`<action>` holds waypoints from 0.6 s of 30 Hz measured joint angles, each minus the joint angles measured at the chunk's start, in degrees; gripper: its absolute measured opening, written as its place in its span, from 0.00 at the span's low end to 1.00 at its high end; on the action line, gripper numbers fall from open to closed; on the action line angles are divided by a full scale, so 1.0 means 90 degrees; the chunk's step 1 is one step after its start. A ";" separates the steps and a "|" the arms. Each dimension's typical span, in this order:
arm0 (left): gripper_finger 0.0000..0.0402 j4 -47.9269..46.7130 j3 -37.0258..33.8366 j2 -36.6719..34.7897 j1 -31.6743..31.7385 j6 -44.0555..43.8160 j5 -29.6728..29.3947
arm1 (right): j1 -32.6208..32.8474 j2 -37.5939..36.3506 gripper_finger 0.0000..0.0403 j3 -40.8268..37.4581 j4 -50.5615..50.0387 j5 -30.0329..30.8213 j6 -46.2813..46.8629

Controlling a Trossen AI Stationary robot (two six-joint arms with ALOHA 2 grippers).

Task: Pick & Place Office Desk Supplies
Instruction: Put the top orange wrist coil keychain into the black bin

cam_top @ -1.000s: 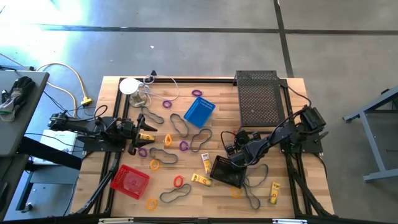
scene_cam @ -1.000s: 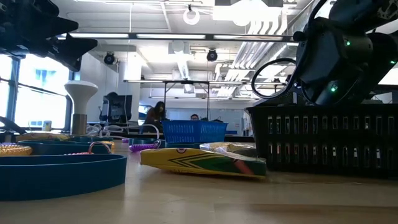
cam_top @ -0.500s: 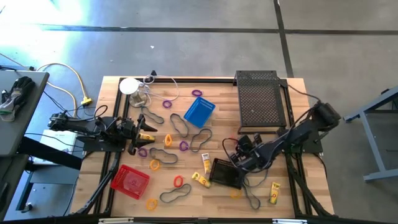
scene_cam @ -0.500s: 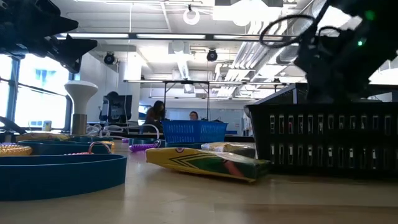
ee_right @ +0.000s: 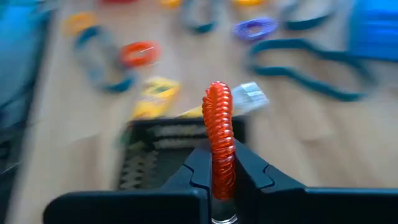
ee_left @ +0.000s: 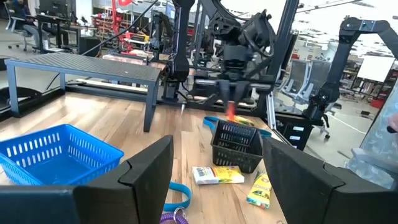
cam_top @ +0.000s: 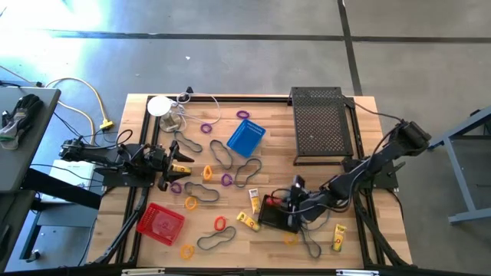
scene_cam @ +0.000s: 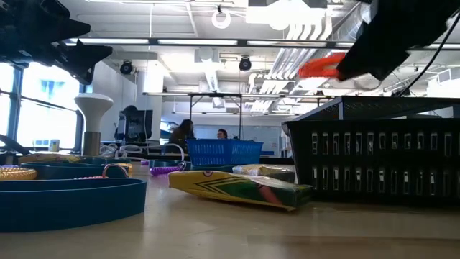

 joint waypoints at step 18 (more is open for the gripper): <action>0.59 0.0000 0.0000 0.0282 0.0000 -0.0021 -0.0031 | 0.0239 0.0244 0.05 0.0000 0.0336 -0.1973 0.0569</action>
